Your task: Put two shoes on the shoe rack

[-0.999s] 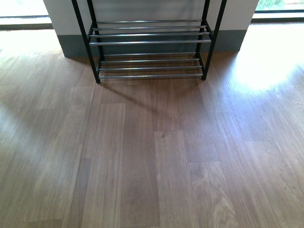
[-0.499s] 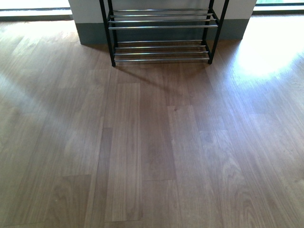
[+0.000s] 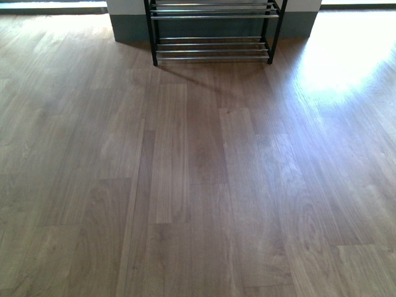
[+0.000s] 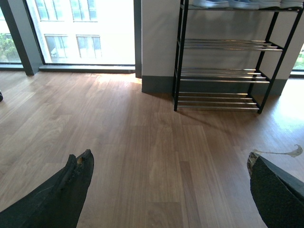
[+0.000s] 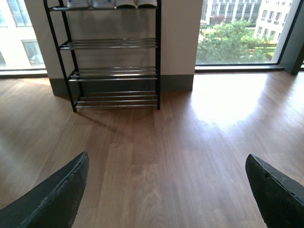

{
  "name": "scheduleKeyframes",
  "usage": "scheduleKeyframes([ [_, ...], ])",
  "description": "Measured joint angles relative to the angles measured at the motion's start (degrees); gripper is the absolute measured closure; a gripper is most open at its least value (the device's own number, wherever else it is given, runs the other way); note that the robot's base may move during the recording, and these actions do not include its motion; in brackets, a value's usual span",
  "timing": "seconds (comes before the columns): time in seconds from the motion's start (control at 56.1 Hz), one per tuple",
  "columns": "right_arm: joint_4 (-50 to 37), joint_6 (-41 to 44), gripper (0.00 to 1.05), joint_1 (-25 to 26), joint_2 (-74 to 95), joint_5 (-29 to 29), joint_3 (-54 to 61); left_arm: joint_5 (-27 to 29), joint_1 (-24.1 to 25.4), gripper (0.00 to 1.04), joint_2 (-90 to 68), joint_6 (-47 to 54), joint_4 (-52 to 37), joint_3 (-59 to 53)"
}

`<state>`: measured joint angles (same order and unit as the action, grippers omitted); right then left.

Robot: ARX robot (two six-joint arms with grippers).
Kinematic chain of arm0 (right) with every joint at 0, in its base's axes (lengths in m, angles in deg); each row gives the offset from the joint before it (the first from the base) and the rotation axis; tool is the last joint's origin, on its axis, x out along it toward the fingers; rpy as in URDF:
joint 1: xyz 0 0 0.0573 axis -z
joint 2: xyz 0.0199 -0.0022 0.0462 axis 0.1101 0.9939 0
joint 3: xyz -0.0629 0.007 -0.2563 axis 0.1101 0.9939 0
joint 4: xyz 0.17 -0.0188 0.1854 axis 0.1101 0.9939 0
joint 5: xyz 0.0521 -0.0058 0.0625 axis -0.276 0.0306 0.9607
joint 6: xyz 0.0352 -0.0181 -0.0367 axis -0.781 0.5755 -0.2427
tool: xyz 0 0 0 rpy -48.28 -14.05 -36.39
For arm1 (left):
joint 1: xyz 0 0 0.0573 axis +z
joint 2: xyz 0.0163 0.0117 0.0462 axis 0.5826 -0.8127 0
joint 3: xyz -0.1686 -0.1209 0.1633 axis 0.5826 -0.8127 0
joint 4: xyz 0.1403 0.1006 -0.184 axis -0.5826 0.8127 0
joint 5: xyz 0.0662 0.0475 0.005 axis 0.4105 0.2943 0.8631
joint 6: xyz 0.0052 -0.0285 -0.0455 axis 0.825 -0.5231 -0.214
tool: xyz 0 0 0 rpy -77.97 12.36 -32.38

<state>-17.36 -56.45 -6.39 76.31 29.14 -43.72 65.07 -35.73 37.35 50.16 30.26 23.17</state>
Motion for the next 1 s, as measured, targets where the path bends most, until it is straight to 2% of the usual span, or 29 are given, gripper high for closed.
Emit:
scheduleKeyframes([
  [0.999, 0.02, 0.00, 0.09, 0.00, 0.02, -0.17, 0.00, -0.13, 0.00, 0.09, 0.00, 0.00, 0.00, 0.00],
])
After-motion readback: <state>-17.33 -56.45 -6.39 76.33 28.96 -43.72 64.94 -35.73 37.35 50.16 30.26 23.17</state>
